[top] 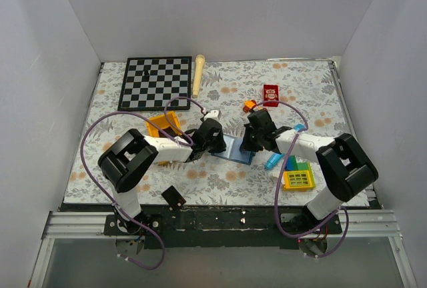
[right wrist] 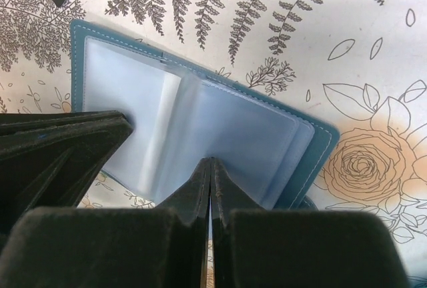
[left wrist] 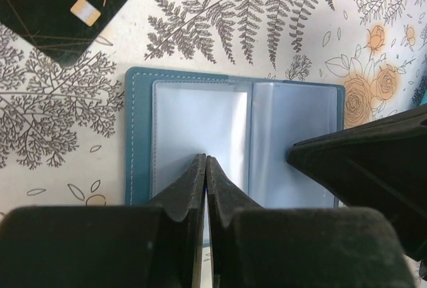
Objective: Put the credit cards into the card holder
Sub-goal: Move the credit card to the corner of the board.
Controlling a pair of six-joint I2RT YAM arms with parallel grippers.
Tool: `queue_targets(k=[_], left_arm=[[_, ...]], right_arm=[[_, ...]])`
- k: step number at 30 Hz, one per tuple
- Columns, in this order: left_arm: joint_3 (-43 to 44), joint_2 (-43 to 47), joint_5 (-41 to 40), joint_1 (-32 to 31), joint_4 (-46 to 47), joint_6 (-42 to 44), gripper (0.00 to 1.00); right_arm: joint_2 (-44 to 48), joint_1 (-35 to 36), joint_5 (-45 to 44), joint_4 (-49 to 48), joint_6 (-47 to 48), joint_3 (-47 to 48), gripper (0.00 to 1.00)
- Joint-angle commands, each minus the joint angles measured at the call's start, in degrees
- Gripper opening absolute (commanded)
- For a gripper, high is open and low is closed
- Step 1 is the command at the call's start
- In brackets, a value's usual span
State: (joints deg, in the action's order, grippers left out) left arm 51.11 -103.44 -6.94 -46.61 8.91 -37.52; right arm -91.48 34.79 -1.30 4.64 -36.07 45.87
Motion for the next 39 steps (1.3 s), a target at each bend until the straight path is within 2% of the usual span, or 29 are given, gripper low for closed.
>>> queue_targets(k=[1, 5, 12, 20, 30, 39], left_arm=[[-3.73, 1.92, -3.07, 0.12, -4.51, -1.41, 0.00], [-6.81, 4.90, -4.83, 0.20, -3.81, -2.65, 0.00], [-6.55, 7.19, -5.89, 0.47, -5.13, -1.68, 0.00], [-0.49, 8.60, -2.65, 0.47, -8.56, 1.04, 0.00], [2.33, 12.03, -0.53, 0.38, -10.75, 2.45, 0.00], [2.68, 19.40, -1.85, 0.38, -14.35, 2.63, 0.00]], right_arm=[[-1.60, -0.42, -8.80, 8.98, 0.22, -5.08, 0.01], [-0.19, -0.42, -9.68, 9.50, 0.04, -6.14, 0.01], [2.44, -0.42, -11.27, 12.23, 0.83, -4.56, 0.01], [7.89, -0.42, -1.61, 7.84, 7.85, 0.27, 0.06], [7.99, -0.42, 3.49, 8.28, 10.32, 8.09, 0.09], [13.43, -0.42, 4.38, 8.01, 10.67, 5.21, 0.15]])
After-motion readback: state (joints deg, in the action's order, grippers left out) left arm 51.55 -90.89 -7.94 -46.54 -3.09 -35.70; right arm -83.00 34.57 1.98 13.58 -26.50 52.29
